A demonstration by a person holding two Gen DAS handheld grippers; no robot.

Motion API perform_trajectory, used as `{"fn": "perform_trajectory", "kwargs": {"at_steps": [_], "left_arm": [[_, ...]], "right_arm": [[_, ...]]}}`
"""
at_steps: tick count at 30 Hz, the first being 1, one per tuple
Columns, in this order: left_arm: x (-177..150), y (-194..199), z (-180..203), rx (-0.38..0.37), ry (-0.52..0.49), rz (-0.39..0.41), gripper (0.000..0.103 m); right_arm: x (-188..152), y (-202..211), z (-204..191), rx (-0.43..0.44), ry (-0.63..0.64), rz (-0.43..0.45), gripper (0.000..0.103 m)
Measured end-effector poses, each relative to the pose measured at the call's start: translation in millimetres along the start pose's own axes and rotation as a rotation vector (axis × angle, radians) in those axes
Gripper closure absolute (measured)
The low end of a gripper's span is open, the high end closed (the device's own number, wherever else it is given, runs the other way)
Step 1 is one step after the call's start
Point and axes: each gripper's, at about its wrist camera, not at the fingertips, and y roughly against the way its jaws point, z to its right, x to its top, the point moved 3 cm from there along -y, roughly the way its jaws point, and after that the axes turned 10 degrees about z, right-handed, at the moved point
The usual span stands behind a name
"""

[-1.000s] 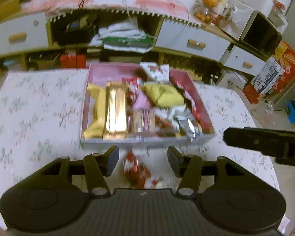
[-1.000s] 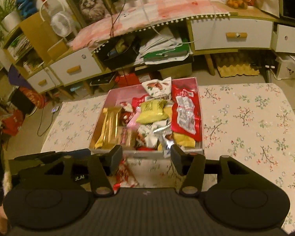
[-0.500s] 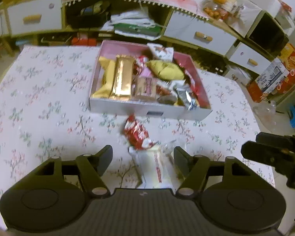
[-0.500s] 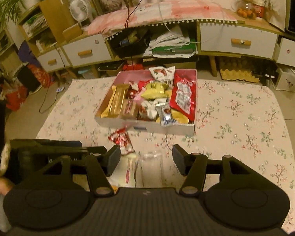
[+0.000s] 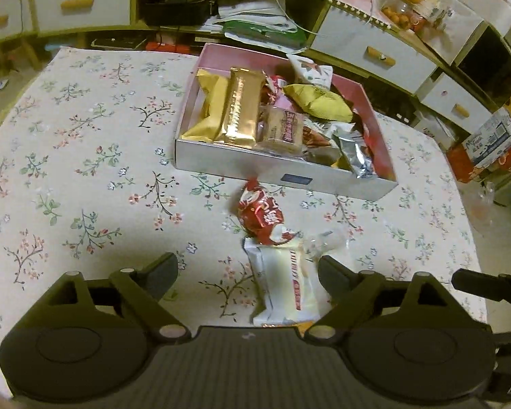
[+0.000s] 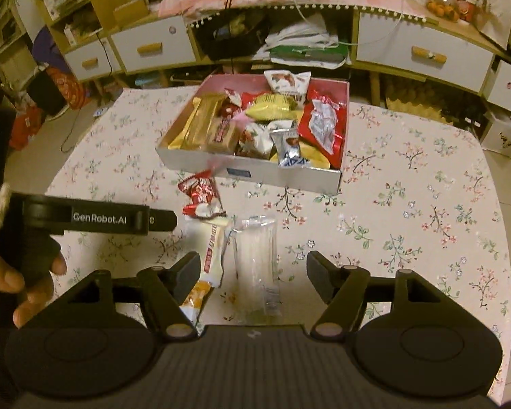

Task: Organize snacks
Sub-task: 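Reach down and grasp another red-white candy with the left gripper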

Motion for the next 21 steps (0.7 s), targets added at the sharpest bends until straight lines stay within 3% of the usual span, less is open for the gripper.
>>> {"fn": "perform_trajectory", "kwargs": {"at_steps": [7, 13, 21], "left_arm": [[3.0, -16.1, -1.8, 0.011, 0.027, -0.008, 0.01], [2.8, -38.8, 2.1, 0.021, 0.018, -0.004, 0.01], [7.5, -62.7, 4.6, -0.015, 0.038, 0.039, 0.014]], "right_arm": [[-11.1, -16.5, -1.4, 0.043, -0.042, -0.078, 0.036], [-15.9, -24.7, -5.1, -0.009, -0.002, -0.096, 0.038], [-12.8, -26.0, 2.5, -0.033, -0.04, -0.086, 0.039]]}}
